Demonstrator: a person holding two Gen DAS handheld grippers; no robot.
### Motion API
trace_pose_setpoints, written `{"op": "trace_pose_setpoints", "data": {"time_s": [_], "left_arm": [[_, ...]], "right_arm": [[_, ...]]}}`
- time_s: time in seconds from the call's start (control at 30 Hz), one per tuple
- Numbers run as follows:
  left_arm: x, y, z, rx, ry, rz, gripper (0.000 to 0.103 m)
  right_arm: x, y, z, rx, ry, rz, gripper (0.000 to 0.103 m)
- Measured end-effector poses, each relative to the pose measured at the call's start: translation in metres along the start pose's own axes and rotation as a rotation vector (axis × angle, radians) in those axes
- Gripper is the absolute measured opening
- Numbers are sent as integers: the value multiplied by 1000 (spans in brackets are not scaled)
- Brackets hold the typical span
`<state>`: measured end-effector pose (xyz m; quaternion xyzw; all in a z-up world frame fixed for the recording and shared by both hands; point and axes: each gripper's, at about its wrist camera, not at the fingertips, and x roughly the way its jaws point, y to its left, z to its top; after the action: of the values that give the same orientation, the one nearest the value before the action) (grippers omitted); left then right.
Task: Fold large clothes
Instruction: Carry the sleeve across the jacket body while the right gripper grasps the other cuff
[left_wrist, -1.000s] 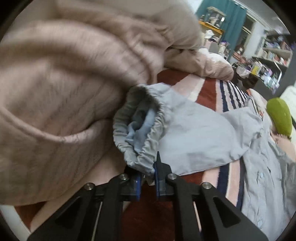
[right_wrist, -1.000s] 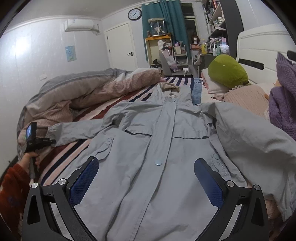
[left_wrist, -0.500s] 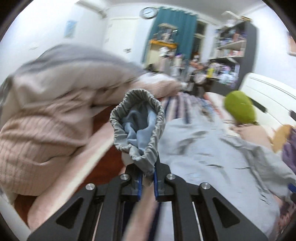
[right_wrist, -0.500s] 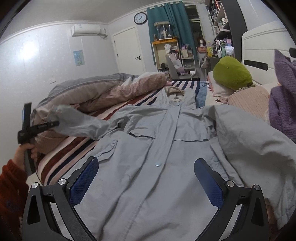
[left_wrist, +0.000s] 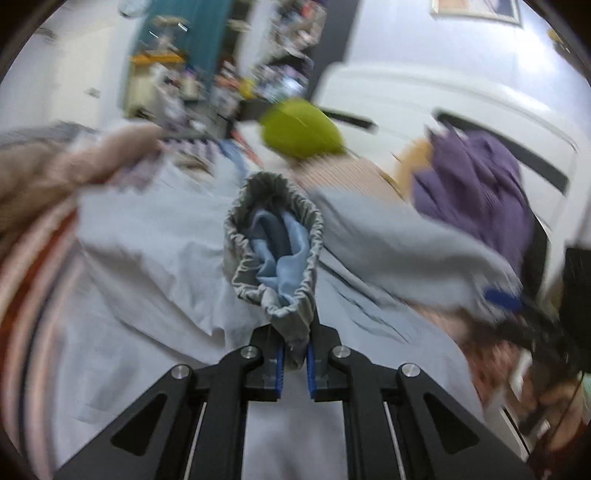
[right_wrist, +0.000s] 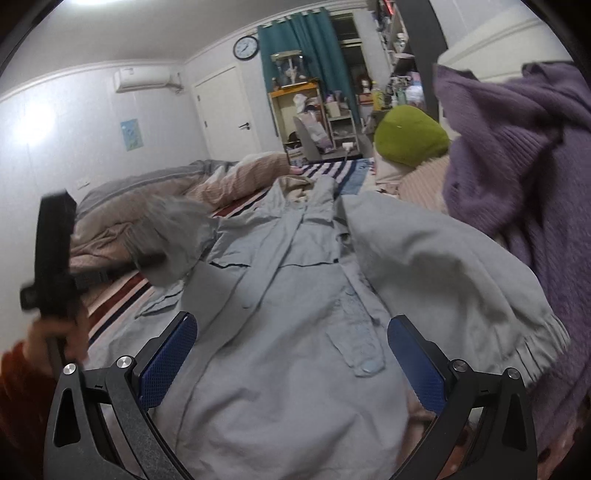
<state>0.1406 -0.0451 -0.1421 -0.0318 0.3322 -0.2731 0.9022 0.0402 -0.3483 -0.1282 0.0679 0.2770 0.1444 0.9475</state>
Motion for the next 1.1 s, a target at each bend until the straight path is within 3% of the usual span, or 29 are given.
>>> {"op": "trace_pose_setpoints", "data": {"time_s": [0.13,0.23,0.33,0.4,0.47,0.57,0.67,0.73,0.87,0.9,0.97,1.0,1.07,1.1], "left_arm": [[36,-36,-29,1,127,-65,9],[46,-45,-45,20,181,-49,21],[28,-40,-48,9,161,-69,39],[-1,-29,-46,-12,106,-59,56],[-23,-16,-46,-26,64,-20,56],[-58,6,-45,-57,9,101,58],[-94,32,-52,-111,-48,211,67],[-110,45,-58,-134,-68,258,68],[-141,60,-68,-169,-118,360,82],[-147,62,-70,-173,-133,379,83],[-156,65,-73,-177,-159,416,84],[-160,65,-75,-175,-173,435,86],[-165,62,-75,-149,-198,471,91],[-165,59,-74,-126,-204,482,97]], "right_arm": [[-1,-4,-4,7,11,-7,103],[1,-3,-4,7,22,-8,103],[3,-1,-5,1,26,-17,103],[7,2,-5,2,32,-19,103],[11,6,-5,2,41,-11,103],[25,16,-5,1,62,31,103],[48,27,-10,22,101,81,103],[68,32,-15,42,134,101,103],[111,37,-27,105,218,122,102],[120,37,-30,120,244,118,97],[135,37,-37,162,280,110,48],[138,36,-39,176,281,108,42],[129,34,-38,173,238,94,10],[123,33,-35,170,213,102,10]]}}
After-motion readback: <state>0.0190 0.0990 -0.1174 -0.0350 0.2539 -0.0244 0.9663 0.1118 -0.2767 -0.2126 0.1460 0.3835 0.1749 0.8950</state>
